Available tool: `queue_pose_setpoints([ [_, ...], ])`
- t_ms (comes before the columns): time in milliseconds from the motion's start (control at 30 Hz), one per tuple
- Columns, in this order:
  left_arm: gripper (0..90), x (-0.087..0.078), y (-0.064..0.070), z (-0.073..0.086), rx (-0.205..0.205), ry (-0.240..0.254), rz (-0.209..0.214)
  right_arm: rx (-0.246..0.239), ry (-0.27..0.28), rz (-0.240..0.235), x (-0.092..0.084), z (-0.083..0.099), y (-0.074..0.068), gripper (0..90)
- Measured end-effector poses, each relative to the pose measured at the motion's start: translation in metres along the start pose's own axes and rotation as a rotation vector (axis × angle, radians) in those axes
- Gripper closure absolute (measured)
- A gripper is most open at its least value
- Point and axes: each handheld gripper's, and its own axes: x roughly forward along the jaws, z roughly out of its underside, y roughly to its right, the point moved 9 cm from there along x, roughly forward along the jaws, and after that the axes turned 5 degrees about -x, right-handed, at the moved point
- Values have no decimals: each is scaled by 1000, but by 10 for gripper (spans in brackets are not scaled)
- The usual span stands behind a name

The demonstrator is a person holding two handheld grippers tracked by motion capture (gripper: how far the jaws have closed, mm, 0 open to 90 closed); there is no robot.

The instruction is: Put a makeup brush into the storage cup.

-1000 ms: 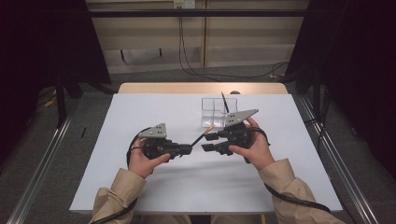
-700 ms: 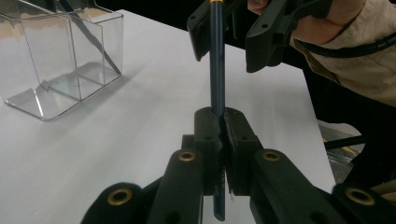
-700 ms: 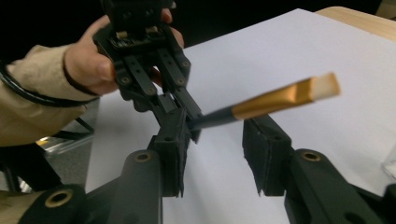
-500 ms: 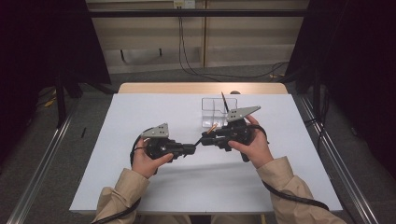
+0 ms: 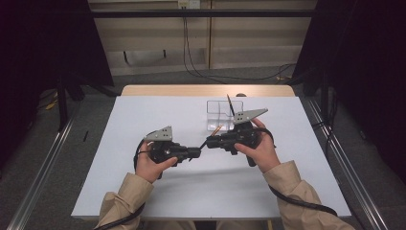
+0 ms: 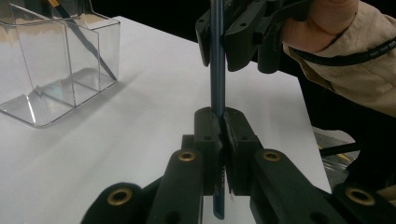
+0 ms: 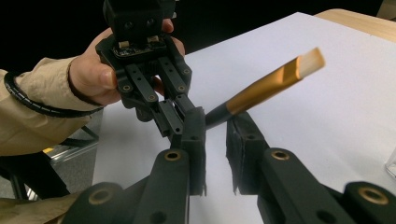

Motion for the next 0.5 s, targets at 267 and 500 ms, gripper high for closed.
queue_pose_setpoints([
  [267, 851, 3, 0, 2, 3, -15, -4, 20, 14, -8, 2, -2, -1, 792],
  [500, 850, 9, 2, 3, 6, -21, -4, 54, 42, -28, 3, -5, -2, 820],
])
